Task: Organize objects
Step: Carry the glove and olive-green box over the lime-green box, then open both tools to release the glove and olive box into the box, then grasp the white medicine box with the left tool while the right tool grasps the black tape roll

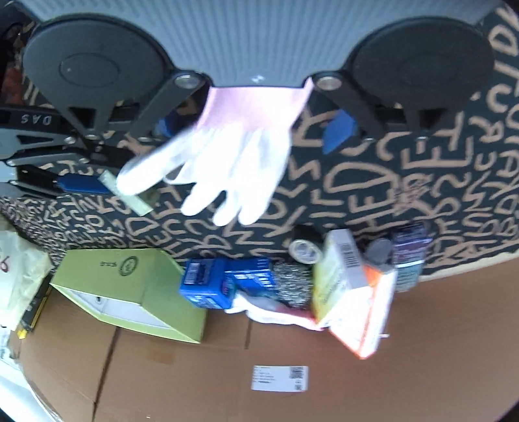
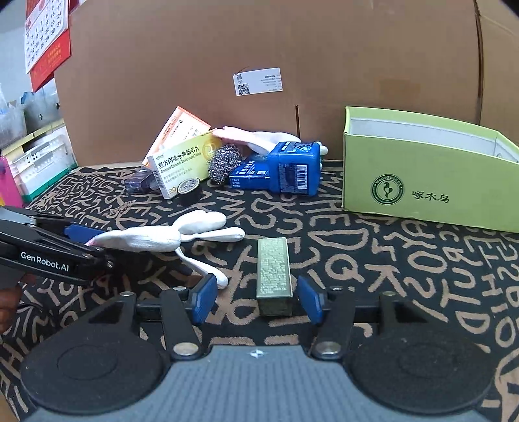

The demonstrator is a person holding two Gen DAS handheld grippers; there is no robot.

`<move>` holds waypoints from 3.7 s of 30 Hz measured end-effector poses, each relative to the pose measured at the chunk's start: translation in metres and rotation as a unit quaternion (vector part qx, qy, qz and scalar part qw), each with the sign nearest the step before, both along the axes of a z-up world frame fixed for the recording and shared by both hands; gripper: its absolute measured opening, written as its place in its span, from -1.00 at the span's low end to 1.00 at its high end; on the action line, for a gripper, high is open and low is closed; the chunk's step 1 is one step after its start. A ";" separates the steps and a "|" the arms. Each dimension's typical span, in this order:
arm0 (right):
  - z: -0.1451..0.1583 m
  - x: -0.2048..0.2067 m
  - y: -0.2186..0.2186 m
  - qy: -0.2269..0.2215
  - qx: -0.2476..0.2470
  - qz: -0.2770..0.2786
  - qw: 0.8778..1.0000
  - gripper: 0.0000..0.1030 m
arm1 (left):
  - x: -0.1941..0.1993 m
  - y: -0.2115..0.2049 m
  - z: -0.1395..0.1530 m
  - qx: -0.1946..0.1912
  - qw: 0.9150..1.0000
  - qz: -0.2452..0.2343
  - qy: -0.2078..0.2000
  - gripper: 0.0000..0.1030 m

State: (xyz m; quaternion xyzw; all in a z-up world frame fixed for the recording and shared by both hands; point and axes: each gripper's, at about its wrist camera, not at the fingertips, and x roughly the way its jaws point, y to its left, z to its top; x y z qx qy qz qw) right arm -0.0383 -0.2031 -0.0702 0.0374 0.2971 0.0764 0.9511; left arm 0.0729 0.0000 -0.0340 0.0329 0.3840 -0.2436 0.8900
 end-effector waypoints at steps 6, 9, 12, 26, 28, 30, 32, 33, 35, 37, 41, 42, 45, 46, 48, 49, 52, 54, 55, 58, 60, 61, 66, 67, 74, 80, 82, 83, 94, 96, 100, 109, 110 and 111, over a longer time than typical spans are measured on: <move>0.003 0.007 0.000 -0.004 -0.003 -0.005 1.000 0.15 | 0.013 -0.019 -0.009 0.016 1.000 -0.014 -0.005 0.33; 0.002 0.012 -0.002 -0.003 0.000 -0.007 1.000 0.15 | 0.014 -0.021 -0.005 0.011 1.000 -0.024 0.002 -0.03; -0.001 0.018 -0.004 0.005 0.004 -0.013 1.000 0.15 | 0.013 -0.022 -0.005 0.011 1.000 -0.024 0.002 0.00; -0.007 0.015 -0.014 0.006 0.020 -0.021 1.000 -0.47 | 0.008 -0.038 0.002 0.019 1.000 -0.012 0.002 -0.82; -0.005 0.012 -0.017 0.002 0.026 -0.019 0.999 -0.47 | 0.010 -0.045 0.009 0.012 1.000 -0.024 0.003 -0.82; 0.000 0.009 -0.023 -0.006 0.032 -0.016 0.999 -0.47 | 0.013 -0.057 0.019 0.011 0.999 -0.041 -0.004 -0.82; 0.008 0.007 -0.030 -0.019 0.027 -0.016 0.999 -0.47 | 0.018 -0.073 0.033 0.011 0.998 -0.056 -0.019 -0.82; 0.013 0.006 -0.035 -0.027 0.022 -0.019 0.999 -0.47 | 0.020 -0.082 0.041 0.008 0.997 -0.065 -0.027 -0.82; 0.025 0.005 -0.047 -0.041 0.016 -0.026 0.999 -0.47 | 0.025 -0.100 0.058 -0.004 0.996 -0.084 -0.041 -0.82; 0.037 0.006 -0.060 -0.055 0.004 -0.038 0.998 -0.47 | 0.031 -0.120 0.075 -0.015 0.993 -0.099 -0.054 -0.82; 0.060 0.010 -0.089 -0.088 -0.040 -0.074 0.992 -0.47 | 0.051 -0.162 0.100 -0.038 0.991 -0.115 -0.060 -0.82; 0.064 0.013 -0.095 -0.093 -0.048 -0.084 0.991 -0.47 | 0.058 -0.172 0.104 -0.047 0.990 -0.118 -0.053 -0.82; 0.074 0.026 -0.121 -0.104 -0.060 -0.116 0.986 -0.47 | 0.080 -0.205 0.111 -0.055 0.990 -0.119 -0.055 -0.82; 0.076 0.032 -0.129 -0.106 -0.063 -0.126 0.984 -0.47 | 0.087 -0.215 0.111 -0.048 0.991 -0.110 -0.063 -0.82; 0.077 0.043 -0.146 -0.111 -0.074 -0.147 0.980 -0.47 | 0.107 -0.236 0.107 -0.045 0.992 -0.101 -0.057 -0.82; 0.076 0.050 -0.153 -0.111 -0.078 -0.156 0.978 -0.47 | 0.117 -0.246 0.104 -0.048 0.993 -0.097 -0.047 -0.82; 0.072 0.070 -0.175 -0.103 -0.080 -0.172 0.976 -0.47 | 0.140 -0.272 0.094 -0.049 0.994 -0.089 -0.035 -0.82; 0.068 0.083 -0.187 -0.097 -0.083 -0.181 0.975 -0.47 | 0.150 -0.287 0.086 -0.042 0.995 -0.084 -0.036 -0.82; 0.065 0.090 -0.192 -0.093 -0.084 -0.186 0.975 -0.47 | 0.154 -0.294 0.082 -0.037 0.995 -0.085 -0.038 -0.82; 0.059 0.104 -0.205 -0.085 -0.081 -0.193 0.974 -0.47 | 0.162 -0.308 0.069 -0.028 0.995 -0.092 -0.033 -0.82; 0.054 0.111 -0.211 -0.080 -0.084 -0.195 0.974 -0.48 | 0.165 -0.315 0.059 -0.018 0.994 -0.098 -0.033 -0.80; 0.052 0.113 -0.213 -0.078 -0.086 -0.195 0.974 -0.48 | 0.166 -0.318 0.054 -0.013 0.994 -0.102 -0.034 -0.76; 0.041 0.120 -0.223 -0.061 -0.075 -0.195 0.976 -0.01 | 0.168 -0.314 0.039 -0.026 0.995 -0.095 -0.027 0.63; 0.040 0.117 -0.223 -0.062 -0.077 -0.199 0.975 0.06 | 0.167 -0.309 0.039 -0.035 0.995 -0.093 -0.032 0.73; 0.066 0.078 -0.205 -0.116 -0.111 -0.205 0.965 0.41 | 0.143 -0.262 0.065 -0.092 0.993 -0.052 -0.059 1.00; 0.089 0.029 -0.171 -0.172 -0.086 -0.193 0.962 0.60 | 0.100 -0.216 0.074 -0.076 0.992 -0.029 -0.093 1.00; 0.088 0.015 -0.156 -0.178 -0.073 -0.178 0.965 0.69 | 0.082 -0.199 0.073 -0.066 0.993 -0.018 -0.099 1.00; 0.087 0.008 -0.148 -0.181 -0.067 -0.171 0.966 0.70 | 0.074 -0.190 0.070 -0.062 0.993 -0.011 -0.101 1.00; 0.035 -0.004 -0.070 -0.133 -0.035 -0.088 0.987 0.72 | 0.013 -0.081 0.037 -0.021 0.993 0.065 -0.095 1.00; 0.027 0.000 -0.056 -0.117 -0.025 -0.074 0.990 0.71 | 0.009 -0.064 0.029 -0.021 0.993 0.077 -0.089 1.00; 0.013 0.006 -0.033 -0.090 -0.007 -0.052 0.995 0.71 | 0.008 -0.034 0.018 -0.015 0.991 0.103 -0.087 1.00; 0.001 0.018 0.004 -0.061 -0.004 -0.013 0.998 0.72 | 0.045 0.020 0.028 -0.013 0.982 0.148 -0.117 0.78; 0.002 0.020 0.007 -0.061 -0.003 -0.010 0.998 0.72 | 0.053 0.022 0.028 -0.016 0.983 0.146 -0.113 0.76; 0.002 0.021 0.010 -0.061 -0.003 -0.008 0.998 0.72 | 0.061 0.023 0.027 -0.017 0.983 0.145 -0.108 0.66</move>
